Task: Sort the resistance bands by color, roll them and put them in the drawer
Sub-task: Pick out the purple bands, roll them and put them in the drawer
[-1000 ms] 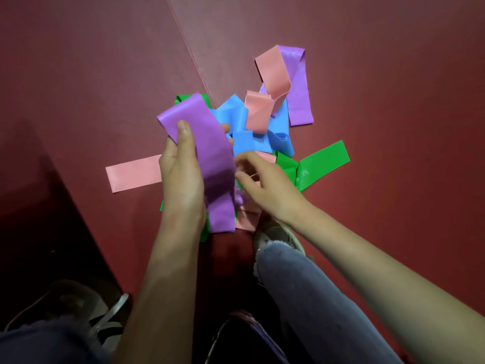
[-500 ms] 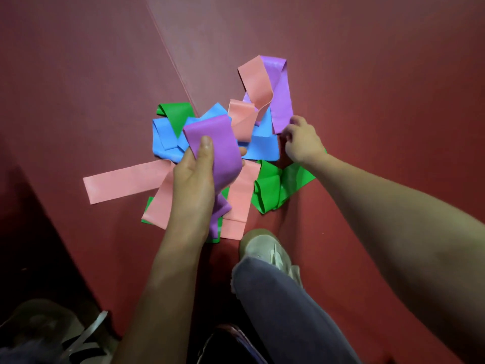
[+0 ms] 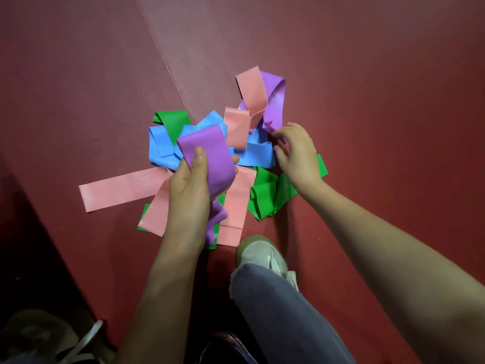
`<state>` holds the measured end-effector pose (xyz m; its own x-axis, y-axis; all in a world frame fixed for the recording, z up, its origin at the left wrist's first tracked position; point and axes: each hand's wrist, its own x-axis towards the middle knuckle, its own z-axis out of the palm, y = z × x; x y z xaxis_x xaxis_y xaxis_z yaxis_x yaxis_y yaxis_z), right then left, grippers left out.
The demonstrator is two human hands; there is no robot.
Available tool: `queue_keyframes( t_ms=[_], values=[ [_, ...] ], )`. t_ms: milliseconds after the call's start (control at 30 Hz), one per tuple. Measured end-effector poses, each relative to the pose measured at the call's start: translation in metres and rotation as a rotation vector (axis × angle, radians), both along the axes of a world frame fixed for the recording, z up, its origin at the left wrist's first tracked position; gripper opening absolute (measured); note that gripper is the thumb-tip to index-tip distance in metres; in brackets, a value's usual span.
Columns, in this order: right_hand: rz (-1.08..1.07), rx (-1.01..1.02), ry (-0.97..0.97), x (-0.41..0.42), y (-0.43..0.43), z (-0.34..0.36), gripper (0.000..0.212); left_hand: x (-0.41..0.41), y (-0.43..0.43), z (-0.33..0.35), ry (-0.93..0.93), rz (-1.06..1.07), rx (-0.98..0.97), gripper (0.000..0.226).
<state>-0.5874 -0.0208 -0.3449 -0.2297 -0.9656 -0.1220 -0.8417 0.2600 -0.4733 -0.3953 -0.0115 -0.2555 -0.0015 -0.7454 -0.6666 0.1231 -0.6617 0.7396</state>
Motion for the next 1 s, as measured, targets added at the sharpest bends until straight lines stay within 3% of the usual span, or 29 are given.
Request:
queue_keyframes(
  t_ms=[167, 333, 500, 600, 733, 867, 933, 1000],
  values=[
    [-0.095, -0.142, -0.285, 0.034, 0.013, 0.030, 0.019, 0.000, -0.003, 0.004, 0.004, 0.050, -0.001, 0.024],
    [0.125, -0.161, -0.440, 0.069, 0.024, 0.083, 0.016, 0.008, -0.008, 0.000, -0.090, 0.101, -0.097, 0.020],
    [0.314, -0.141, -0.596, 0.094, 0.026, 0.120, 0.020, 0.011, -0.014, 0.008, 0.026, 0.152, -0.131, 0.028],
    [0.204, -0.215, -0.711, 0.101, 0.017, 0.127, 0.023, 0.011, -0.014, 0.008, 0.064, 0.071, -0.111, 0.021],
    [-0.014, -0.143, -0.818, 0.103, 0.006, 0.126, 0.035, 0.011, -0.008, 0.007, 0.148, -0.028, -0.041, 0.025],
    [-0.143, -0.143, -0.880, 0.108, 0.004, 0.124, 0.036, 0.011, -0.005, 0.004, 0.176, -0.025, 0.005, 0.040],
    [-0.180, -0.146, -0.898, 0.112, 0.004, 0.124, 0.036, 0.011, -0.004, 0.002, 0.194, -0.009, 0.016, 0.031],
    [-0.231, -0.145, -0.916, 0.113, 0.002, 0.124, 0.037, 0.010, -0.003, 0.002, 0.189, 0.051, 0.036, 0.037]
  ],
)
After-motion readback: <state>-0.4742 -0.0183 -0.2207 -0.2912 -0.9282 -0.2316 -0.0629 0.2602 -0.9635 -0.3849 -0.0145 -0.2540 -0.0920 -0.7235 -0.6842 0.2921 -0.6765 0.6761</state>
